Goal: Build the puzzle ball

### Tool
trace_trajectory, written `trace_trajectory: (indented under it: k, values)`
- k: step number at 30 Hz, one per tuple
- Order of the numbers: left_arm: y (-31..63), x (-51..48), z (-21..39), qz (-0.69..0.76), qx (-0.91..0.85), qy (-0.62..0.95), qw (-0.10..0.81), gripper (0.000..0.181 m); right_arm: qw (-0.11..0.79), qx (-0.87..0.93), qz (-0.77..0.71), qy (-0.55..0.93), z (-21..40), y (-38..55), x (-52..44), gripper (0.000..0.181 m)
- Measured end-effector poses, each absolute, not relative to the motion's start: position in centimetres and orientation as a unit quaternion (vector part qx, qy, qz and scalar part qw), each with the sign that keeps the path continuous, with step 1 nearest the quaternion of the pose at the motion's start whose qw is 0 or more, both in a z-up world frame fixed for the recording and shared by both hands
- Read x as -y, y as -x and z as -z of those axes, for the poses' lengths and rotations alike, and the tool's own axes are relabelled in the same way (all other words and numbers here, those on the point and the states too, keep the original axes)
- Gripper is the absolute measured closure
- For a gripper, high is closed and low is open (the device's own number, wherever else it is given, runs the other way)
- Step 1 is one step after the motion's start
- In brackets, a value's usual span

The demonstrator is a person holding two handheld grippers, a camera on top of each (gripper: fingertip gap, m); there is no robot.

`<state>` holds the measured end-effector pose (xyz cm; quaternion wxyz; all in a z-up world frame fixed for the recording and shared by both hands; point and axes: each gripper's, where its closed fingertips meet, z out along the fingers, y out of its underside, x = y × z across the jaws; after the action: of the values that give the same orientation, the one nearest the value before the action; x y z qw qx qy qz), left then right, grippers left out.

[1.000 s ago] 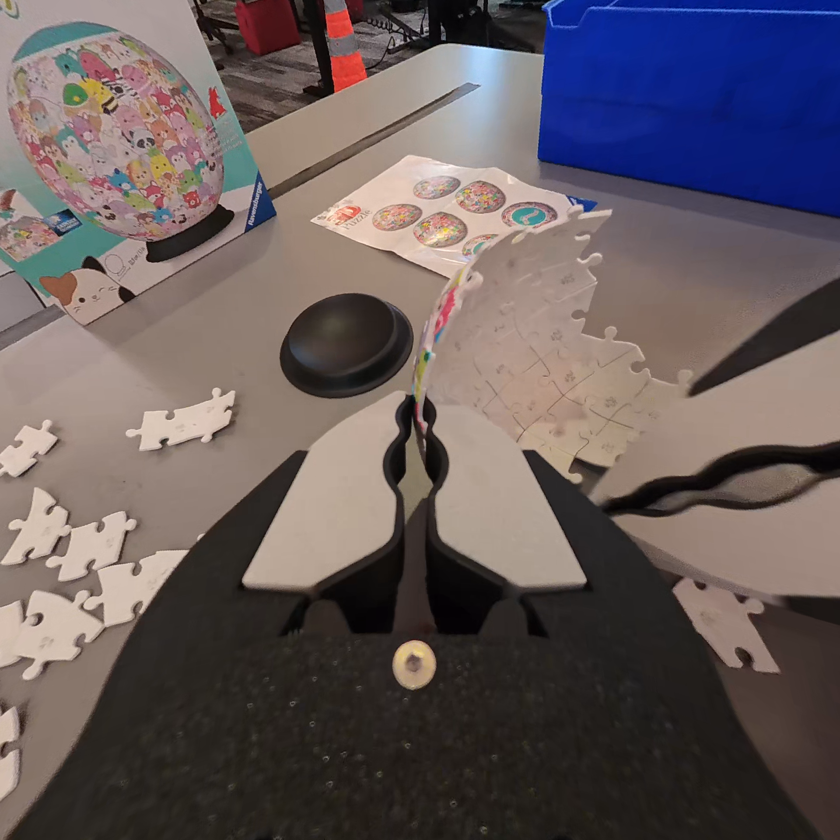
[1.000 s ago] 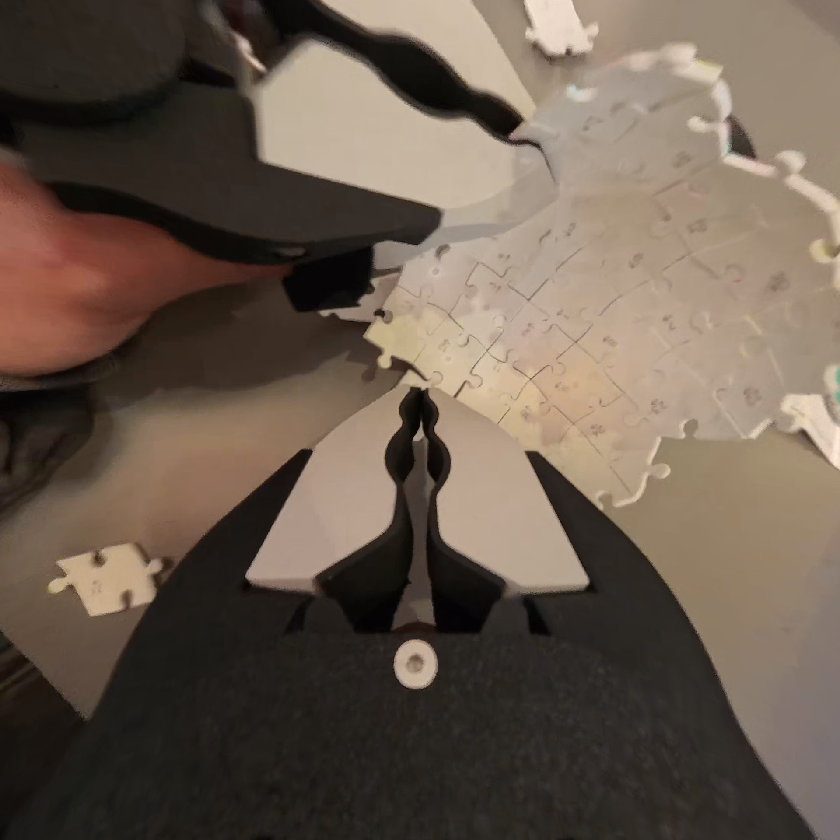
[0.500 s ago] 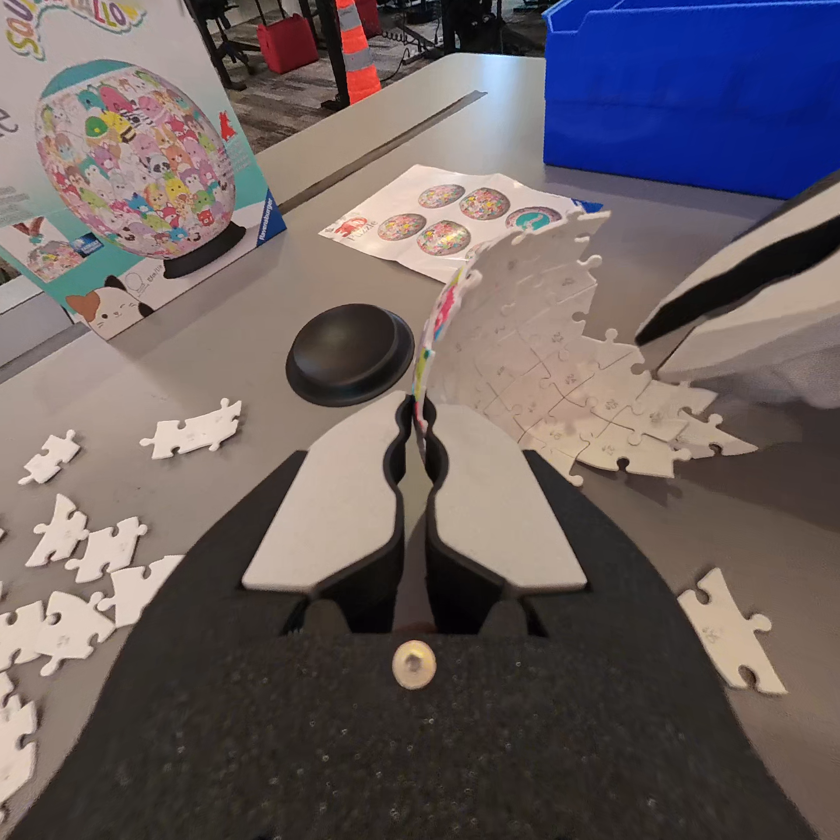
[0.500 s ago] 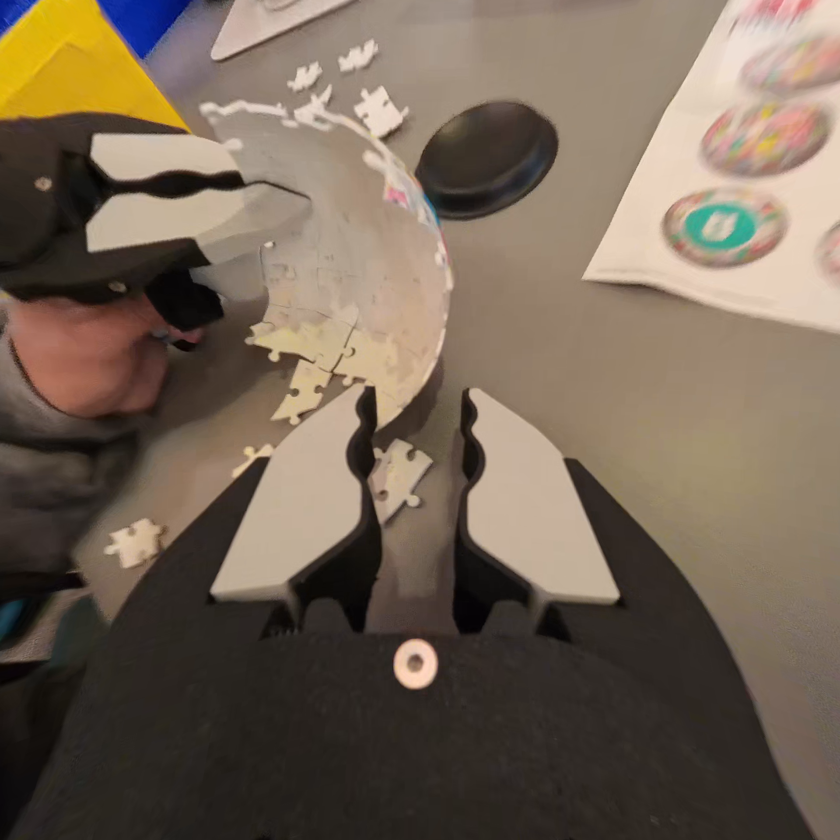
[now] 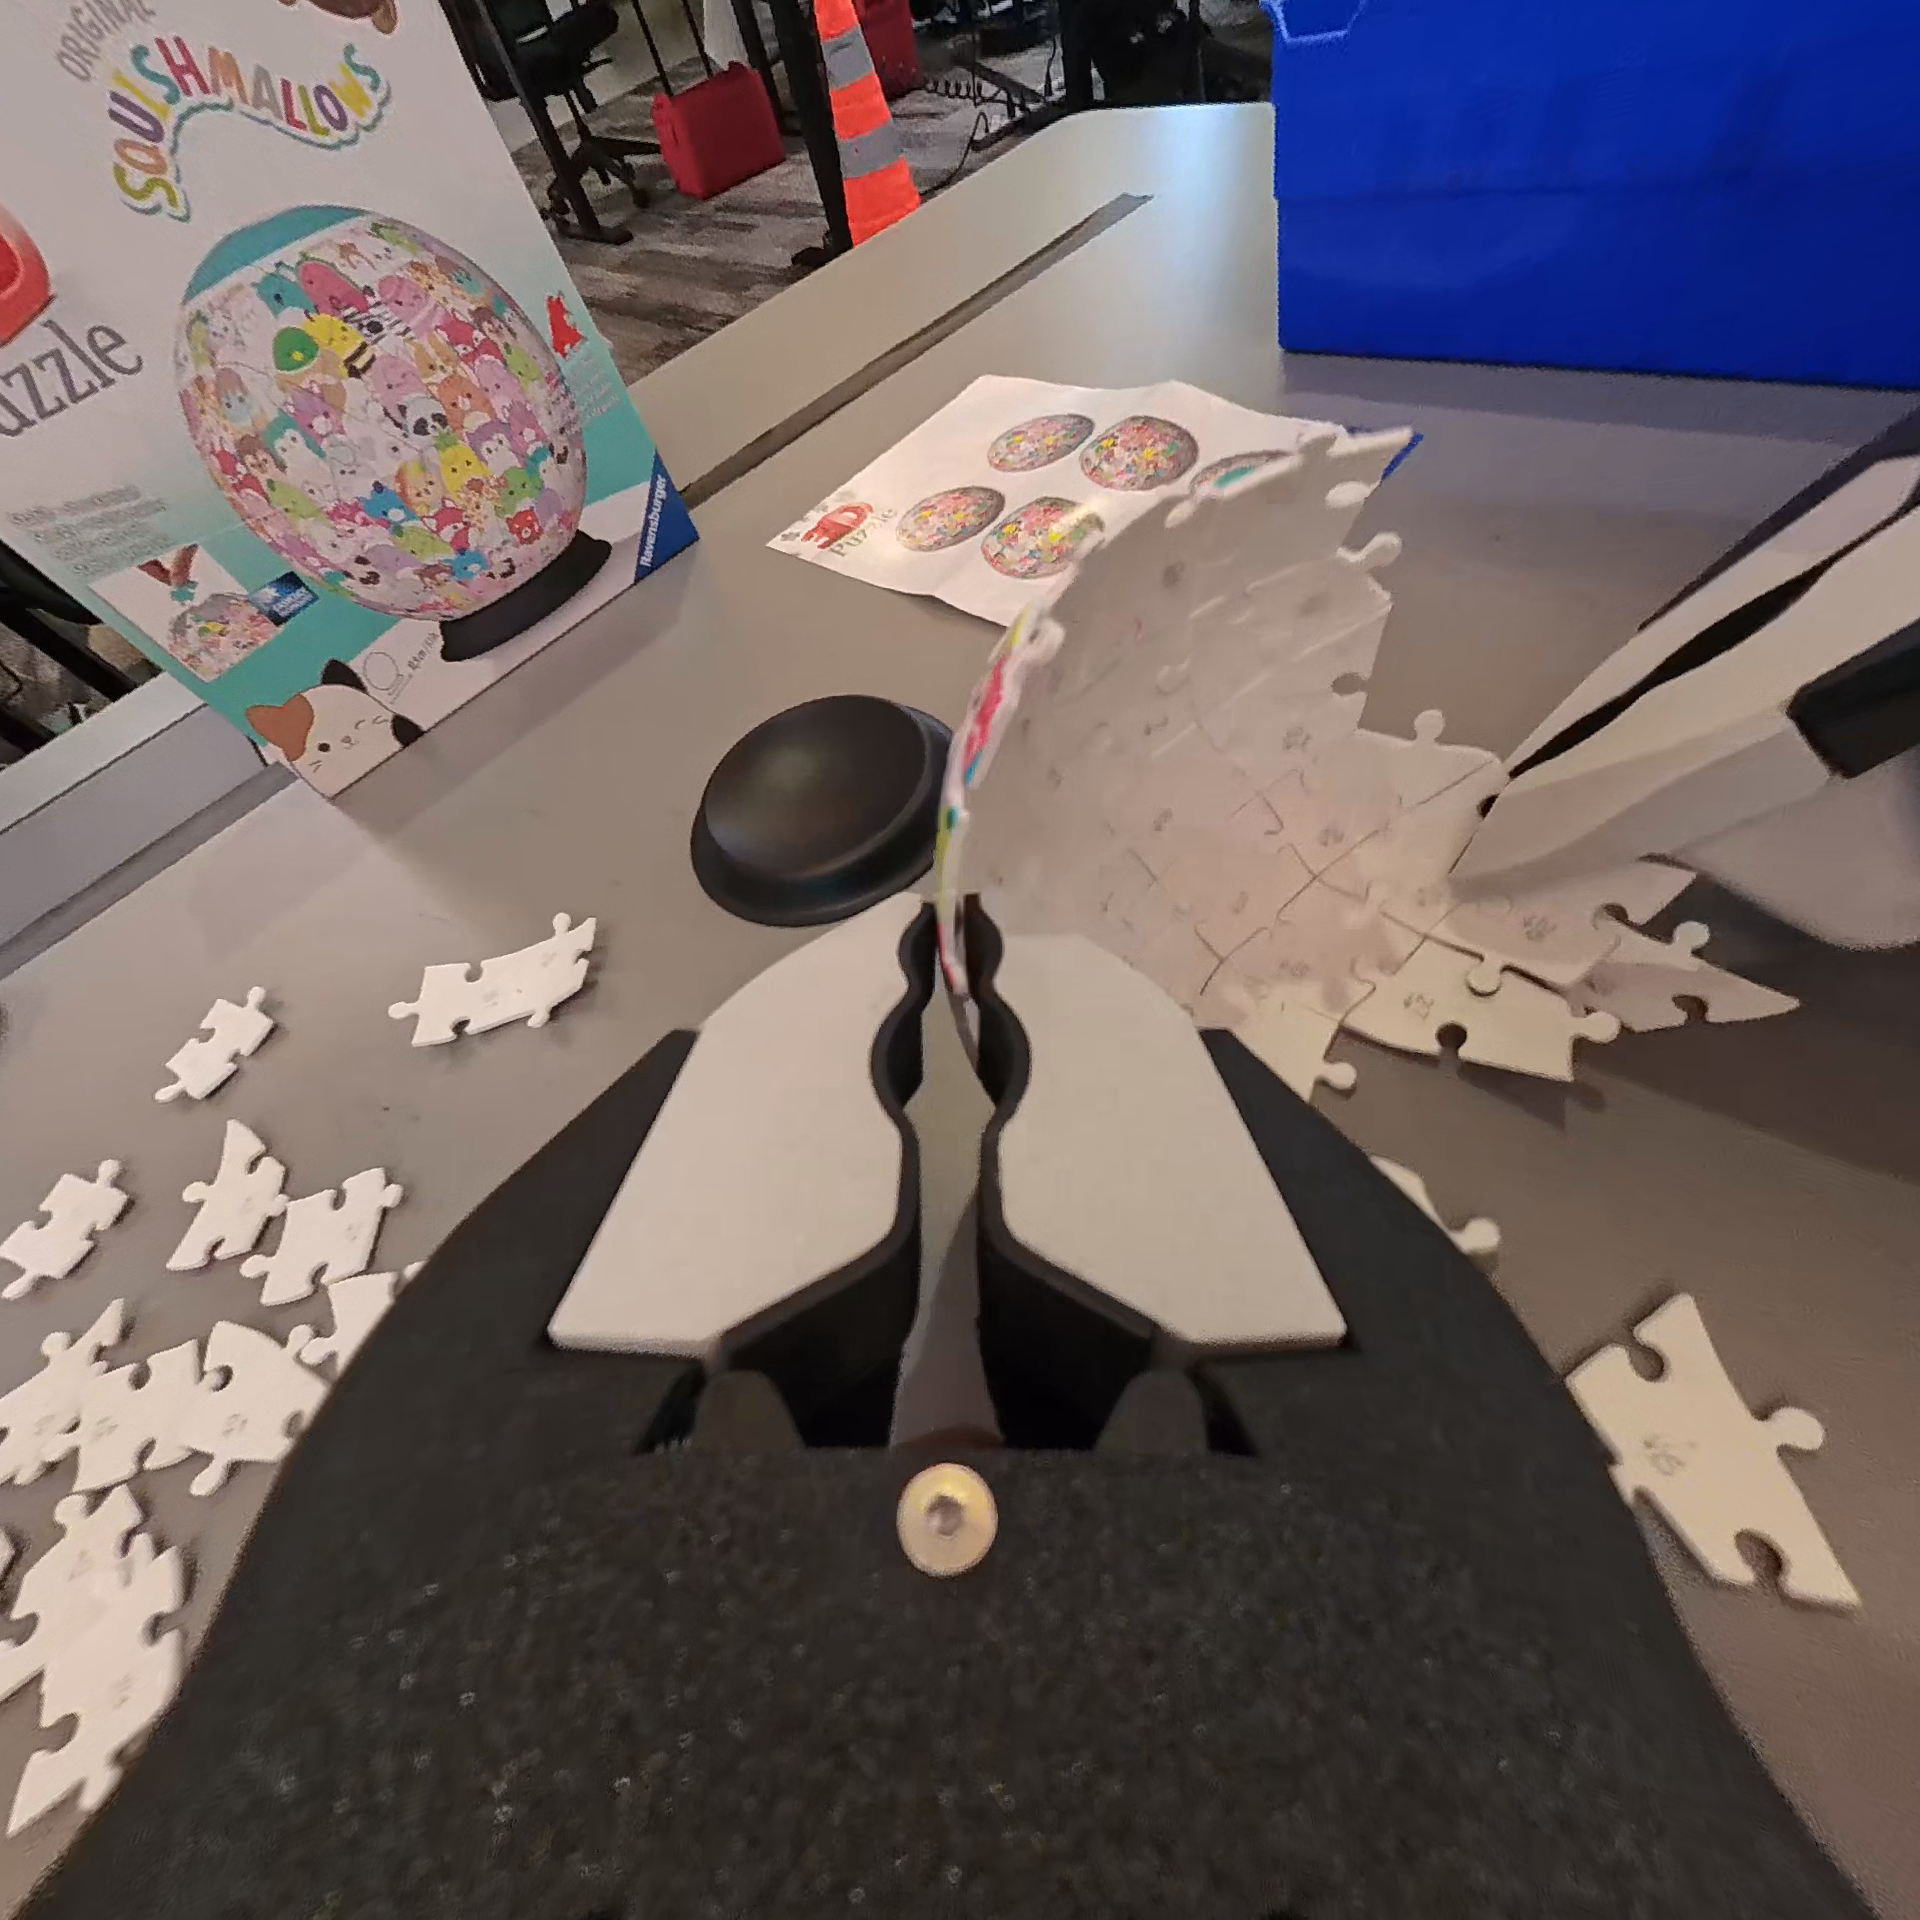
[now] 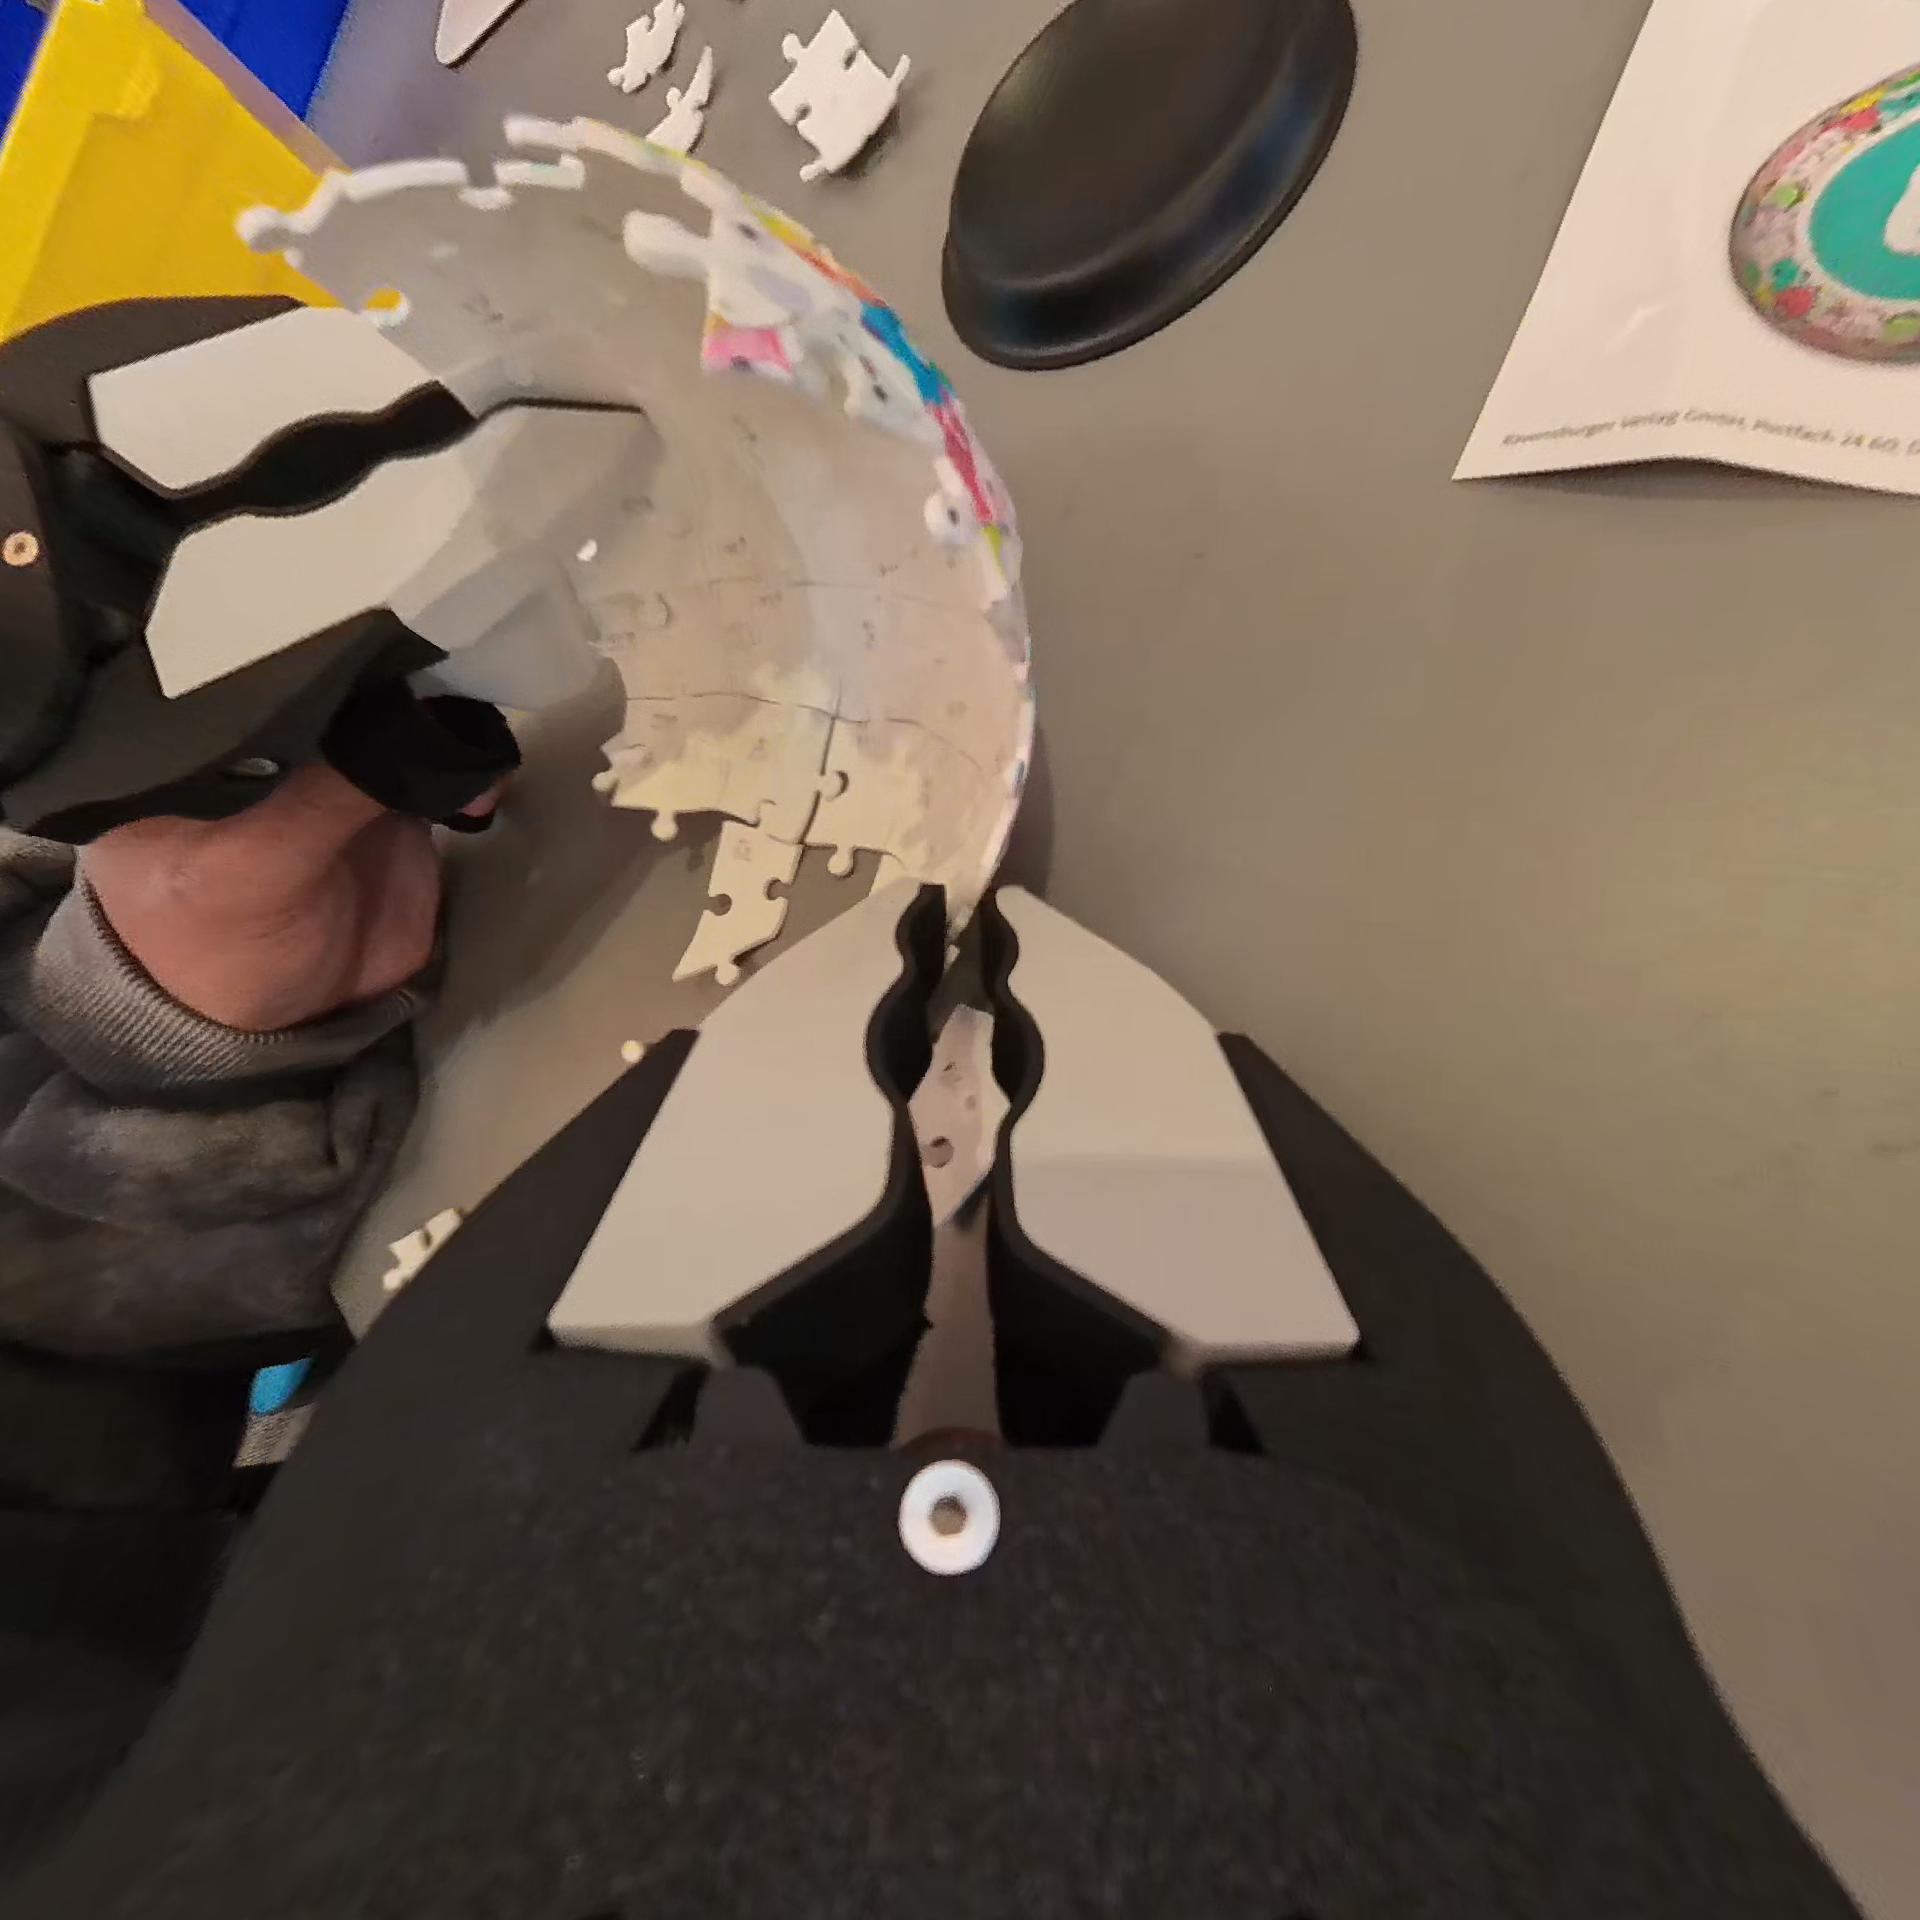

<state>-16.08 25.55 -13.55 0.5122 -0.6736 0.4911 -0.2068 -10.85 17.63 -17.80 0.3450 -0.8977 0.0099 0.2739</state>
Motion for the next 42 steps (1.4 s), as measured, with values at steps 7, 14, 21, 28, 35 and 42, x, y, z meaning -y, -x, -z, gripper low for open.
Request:
trace_trajectory:
  k: [7,14,21,28,35,42]
  values:
    - [16.7,-24.3,14.8,0.236,-0.511,0.685,0.462,0.152,0.357,0.007,-0.256,0.898,17.4,10.6,-17.8,0.176]
    - [17.3,-22.6,16.0,0.342,-0.512,0.712,0.338,0.149,0.363,0.019,-0.246,0.899,17.1,10.6,-18.2,0.177]
    - [17.8,-22.9,16.7,0.333,-0.503,0.732,0.317,0.168,0.372,0.027,-0.227,0.900,17.1,10.4,-18.8,0.177]
    - [18.1,-23.7,17.3,0.278,-0.501,0.747,0.337,0.172,0.389,0.057,-0.208,0.895,16.8,10.6,-19.3,0.175]
    - [17.4,-23.9,16.8,0.274,-0.494,0.755,0.331,0.176,0.405,0.100,-0.189,0.889,16.3,10.7,-18.9,0.165]
    - [17.2,-23.9,16.5,0.255,-0.502,0.752,0.342,0.176,0.422,0.129,-0.170,0.881,14.4,9.3,-16.0,0.163]
